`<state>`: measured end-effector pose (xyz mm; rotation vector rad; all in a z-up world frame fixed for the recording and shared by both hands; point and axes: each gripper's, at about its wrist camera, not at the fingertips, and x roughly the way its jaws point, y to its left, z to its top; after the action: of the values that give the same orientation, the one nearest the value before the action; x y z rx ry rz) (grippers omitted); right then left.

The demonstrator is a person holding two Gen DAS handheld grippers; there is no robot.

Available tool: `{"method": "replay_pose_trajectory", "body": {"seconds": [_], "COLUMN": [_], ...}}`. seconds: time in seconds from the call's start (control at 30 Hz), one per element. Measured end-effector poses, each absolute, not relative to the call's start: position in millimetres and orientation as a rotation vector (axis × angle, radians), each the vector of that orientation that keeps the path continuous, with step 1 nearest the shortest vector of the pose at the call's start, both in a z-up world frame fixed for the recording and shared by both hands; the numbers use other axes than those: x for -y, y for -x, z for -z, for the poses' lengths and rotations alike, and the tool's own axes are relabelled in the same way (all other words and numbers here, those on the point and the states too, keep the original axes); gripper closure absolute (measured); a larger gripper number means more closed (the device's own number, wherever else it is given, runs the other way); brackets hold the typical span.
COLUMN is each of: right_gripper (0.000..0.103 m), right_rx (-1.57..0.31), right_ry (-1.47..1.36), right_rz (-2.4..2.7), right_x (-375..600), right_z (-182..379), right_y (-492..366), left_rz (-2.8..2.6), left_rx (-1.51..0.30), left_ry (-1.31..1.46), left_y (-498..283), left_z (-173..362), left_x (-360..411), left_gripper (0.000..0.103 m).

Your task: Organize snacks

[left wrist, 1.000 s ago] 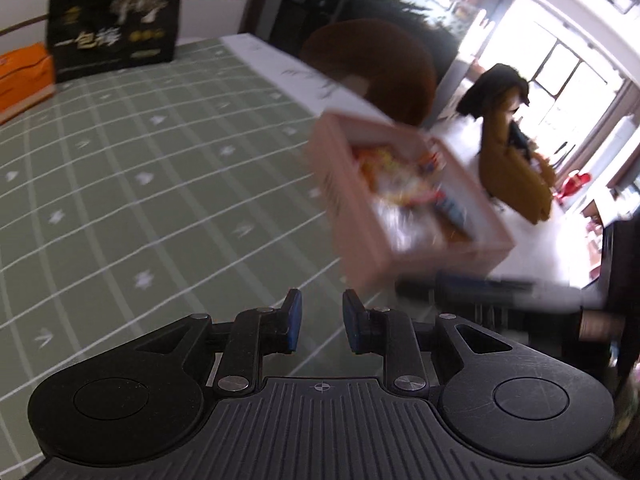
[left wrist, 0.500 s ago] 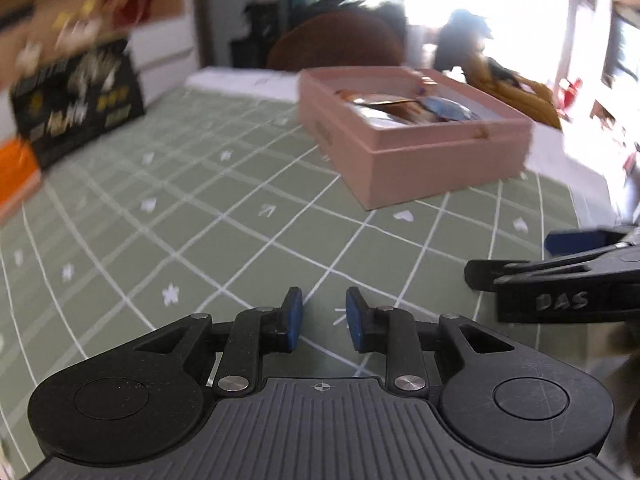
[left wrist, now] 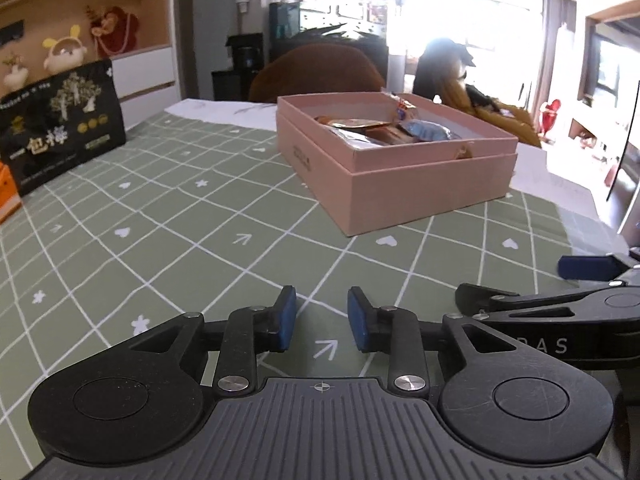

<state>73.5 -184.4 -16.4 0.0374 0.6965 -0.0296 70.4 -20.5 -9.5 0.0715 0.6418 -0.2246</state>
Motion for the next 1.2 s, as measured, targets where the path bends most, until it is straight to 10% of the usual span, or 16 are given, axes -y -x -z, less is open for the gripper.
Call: {"method": "replay_pose_trajectory", "body": {"seconds": [1.2], "right_gripper": [0.0], "right_rx": [-0.695], "right_ry": [-0.037], "right_rz": [0.026], "right_x": [182.7], "right_z": [11.8], "right_y": [-67.1], "left_rz": [0.237], "left_rx": [-0.641], "left_ry": [-0.078], "left_y": [-64.9], "left_z": [10.3], "left_x": [21.8], "left_gripper": [0.072]}}
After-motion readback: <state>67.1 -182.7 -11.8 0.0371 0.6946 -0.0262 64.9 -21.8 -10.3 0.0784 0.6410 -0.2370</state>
